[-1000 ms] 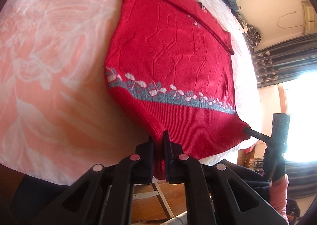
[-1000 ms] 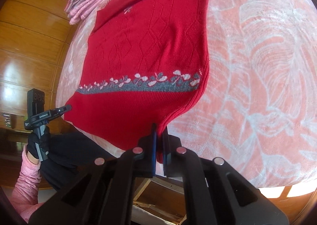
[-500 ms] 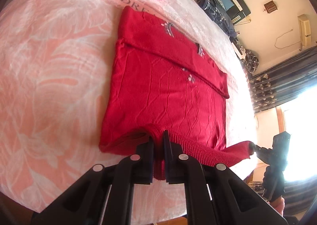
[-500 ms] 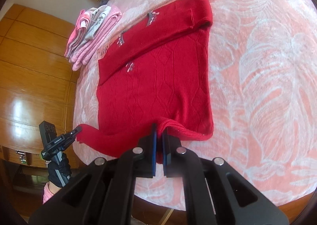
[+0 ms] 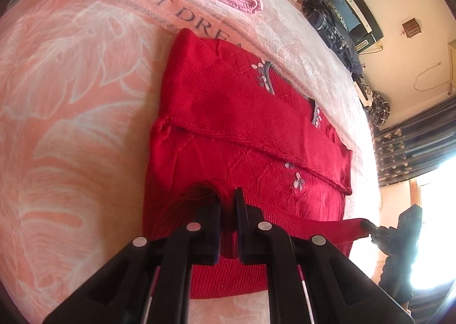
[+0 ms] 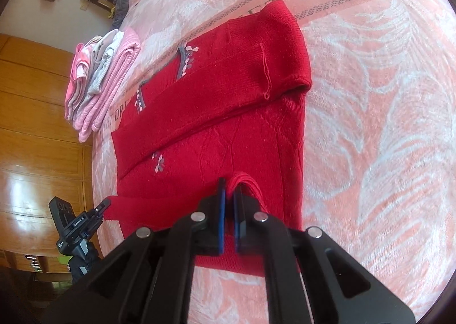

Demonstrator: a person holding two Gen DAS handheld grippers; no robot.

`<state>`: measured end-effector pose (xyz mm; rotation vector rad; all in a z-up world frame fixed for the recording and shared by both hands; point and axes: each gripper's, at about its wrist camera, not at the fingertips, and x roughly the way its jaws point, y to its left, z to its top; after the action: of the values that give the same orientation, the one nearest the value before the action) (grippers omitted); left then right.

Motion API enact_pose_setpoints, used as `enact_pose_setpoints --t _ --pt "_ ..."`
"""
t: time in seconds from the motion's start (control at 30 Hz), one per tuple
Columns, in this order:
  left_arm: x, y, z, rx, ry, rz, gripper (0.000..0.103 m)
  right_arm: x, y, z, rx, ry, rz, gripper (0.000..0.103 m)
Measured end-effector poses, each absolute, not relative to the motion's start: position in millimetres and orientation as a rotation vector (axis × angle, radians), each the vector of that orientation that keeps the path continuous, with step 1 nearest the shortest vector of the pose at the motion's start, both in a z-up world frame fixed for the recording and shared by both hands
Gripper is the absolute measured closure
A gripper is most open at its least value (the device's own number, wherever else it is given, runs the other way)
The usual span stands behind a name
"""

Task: Fold small clothes
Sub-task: 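Lift the hem with the left tool and fold it toward the collar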

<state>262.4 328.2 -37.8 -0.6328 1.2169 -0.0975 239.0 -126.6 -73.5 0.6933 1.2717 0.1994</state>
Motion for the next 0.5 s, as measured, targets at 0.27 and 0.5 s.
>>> enact_pose_setpoints --t 0.27,0.5 --pt "298 372 -57 -0.744 1.147 -0.015 0.081 278 -138 -104 0.72 1.321 0.139 0.071" --pt "310 368 -55 -0.602 1.157 -0.107 0.081 286 -154 -83 0.666 1.219 0.155 0.069"
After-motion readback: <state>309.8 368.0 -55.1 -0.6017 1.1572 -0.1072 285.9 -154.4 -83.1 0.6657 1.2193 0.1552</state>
